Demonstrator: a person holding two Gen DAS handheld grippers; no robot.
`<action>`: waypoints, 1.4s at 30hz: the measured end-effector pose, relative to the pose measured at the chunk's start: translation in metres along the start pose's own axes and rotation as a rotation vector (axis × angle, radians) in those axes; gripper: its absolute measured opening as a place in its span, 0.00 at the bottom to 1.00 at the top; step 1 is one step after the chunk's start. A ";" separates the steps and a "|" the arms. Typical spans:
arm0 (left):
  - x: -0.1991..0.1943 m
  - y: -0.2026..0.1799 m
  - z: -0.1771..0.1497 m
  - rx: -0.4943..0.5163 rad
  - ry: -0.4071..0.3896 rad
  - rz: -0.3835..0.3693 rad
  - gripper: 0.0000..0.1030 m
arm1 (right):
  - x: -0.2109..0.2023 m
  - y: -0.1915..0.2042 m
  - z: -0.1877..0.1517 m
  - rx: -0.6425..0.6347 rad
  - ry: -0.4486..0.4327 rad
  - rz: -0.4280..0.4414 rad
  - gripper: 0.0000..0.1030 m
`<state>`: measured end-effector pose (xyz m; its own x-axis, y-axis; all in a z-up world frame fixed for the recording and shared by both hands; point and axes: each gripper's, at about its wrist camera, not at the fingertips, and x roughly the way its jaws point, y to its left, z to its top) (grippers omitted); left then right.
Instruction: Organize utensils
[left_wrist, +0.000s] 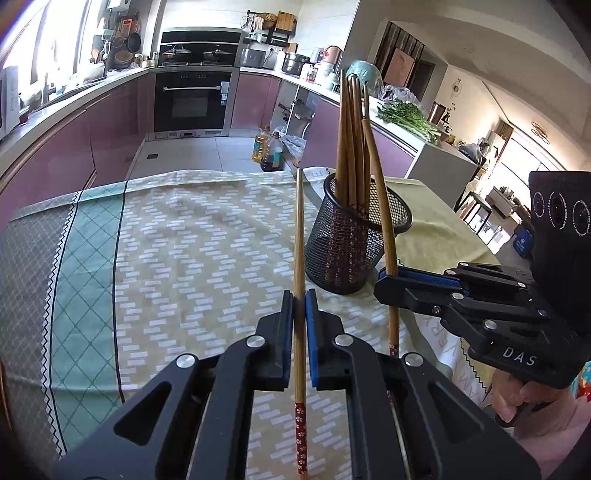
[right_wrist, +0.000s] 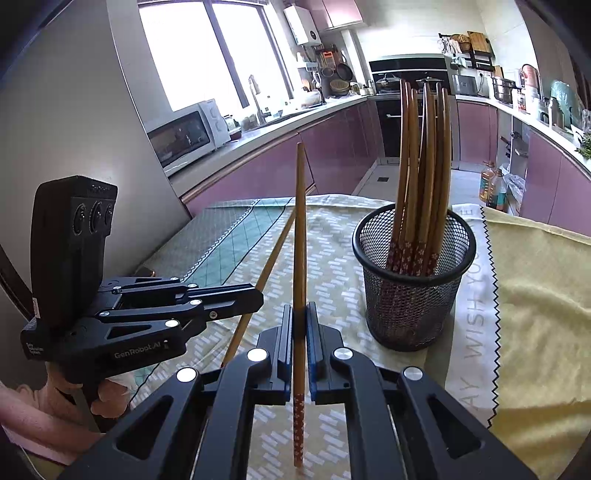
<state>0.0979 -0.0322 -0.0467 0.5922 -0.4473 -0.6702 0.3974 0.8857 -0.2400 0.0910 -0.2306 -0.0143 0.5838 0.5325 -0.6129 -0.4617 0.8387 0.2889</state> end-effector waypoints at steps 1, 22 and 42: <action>-0.002 0.000 0.000 0.000 -0.002 -0.004 0.07 | -0.001 0.000 0.000 0.000 -0.004 -0.001 0.05; -0.023 -0.011 0.006 0.015 -0.040 -0.039 0.07 | -0.005 -0.009 -0.005 0.009 -0.002 -0.006 0.06; -0.028 -0.023 0.014 0.046 -0.069 -0.054 0.07 | -0.025 -0.009 0.001 0.009 -0.066 -0.030 0.06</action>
<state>0.0820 -0.0417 -0.0119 0.6153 -0.5030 -0.6069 0.4606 0.8543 -0.2411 0.0810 -0.2515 -0.0008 0.6399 0.5134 -0.5718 -0.4378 0.8551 0.2777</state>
